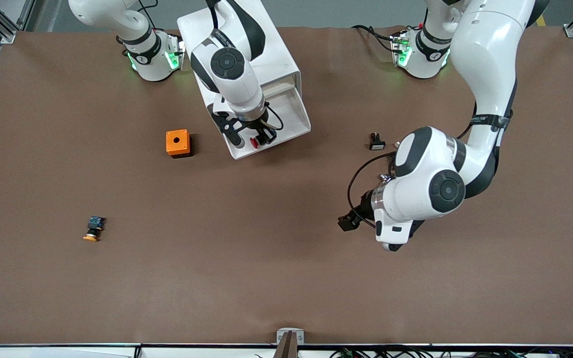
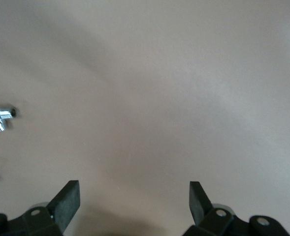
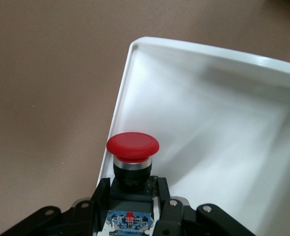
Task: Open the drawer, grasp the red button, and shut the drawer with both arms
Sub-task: 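Grasp the red button with the right gripper and lift it out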
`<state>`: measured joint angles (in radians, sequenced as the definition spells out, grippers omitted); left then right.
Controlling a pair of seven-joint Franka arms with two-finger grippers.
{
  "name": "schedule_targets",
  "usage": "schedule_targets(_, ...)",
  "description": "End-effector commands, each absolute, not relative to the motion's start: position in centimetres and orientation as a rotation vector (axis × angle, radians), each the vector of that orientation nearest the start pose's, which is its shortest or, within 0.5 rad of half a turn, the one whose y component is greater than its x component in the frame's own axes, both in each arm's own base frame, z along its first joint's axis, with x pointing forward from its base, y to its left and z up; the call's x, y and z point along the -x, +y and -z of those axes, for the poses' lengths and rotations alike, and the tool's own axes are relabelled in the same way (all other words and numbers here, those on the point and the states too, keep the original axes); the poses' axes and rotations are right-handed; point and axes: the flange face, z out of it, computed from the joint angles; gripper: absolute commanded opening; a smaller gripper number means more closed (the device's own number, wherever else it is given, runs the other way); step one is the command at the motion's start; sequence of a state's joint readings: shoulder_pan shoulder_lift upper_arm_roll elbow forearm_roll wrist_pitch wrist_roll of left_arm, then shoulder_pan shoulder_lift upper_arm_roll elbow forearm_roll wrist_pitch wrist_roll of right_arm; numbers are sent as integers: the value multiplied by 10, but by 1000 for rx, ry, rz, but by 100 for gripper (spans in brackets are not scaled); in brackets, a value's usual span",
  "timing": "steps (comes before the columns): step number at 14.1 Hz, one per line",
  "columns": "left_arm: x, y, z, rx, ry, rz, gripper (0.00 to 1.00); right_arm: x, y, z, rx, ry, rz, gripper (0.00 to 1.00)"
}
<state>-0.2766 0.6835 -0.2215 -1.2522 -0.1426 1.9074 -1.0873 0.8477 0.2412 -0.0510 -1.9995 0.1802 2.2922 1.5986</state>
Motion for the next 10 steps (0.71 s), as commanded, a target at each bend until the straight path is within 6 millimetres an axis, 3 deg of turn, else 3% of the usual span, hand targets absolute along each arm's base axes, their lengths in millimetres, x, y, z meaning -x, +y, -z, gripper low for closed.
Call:
schedule_targets(1, -652, -340, -371, 3078, -1079, -224, 98, -421, 427, -358, 2730, 1302, -154, 0)
schedule_targets(6, -630, -379, -369, 3050, -953, -103, 98, -465, 393, -392, 2799, 1134, -143, 0)
schedule_targets(9, -624, -388, -359, 3023, -937, -79, 99, -504, 344, -402, 2914, 942, -100, 0)
schedule_targets(10, -615, -400, -356, 3025, -907, -81, 99, -518, 324, -404, 2957, 887, -82, 0)
